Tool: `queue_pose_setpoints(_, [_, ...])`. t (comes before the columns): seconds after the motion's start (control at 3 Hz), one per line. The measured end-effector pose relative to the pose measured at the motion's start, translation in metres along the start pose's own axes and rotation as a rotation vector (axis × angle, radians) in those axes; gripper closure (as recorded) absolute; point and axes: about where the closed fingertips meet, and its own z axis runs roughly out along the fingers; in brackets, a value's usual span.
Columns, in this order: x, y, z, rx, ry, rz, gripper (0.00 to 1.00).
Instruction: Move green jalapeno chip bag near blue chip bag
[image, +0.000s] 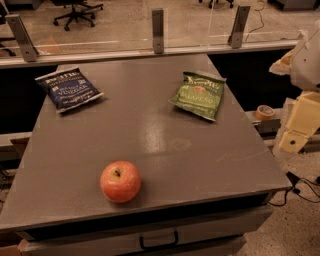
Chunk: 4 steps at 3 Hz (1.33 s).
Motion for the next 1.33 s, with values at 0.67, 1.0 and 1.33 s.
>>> queue_pose_setpoints(0.67, [-0.012,-0.015,0.014,0.001,-0.049,-0.019,0.00])
queue_pose_setpoints(1.0, [-0.042,-0.043,0.048,-0.010,-0.141,-0.045,0.00])
queue_pose_setpoints(1.33, [-0.080,-0.074,0.090,-0.036,-0.246,-0.024,0.00])
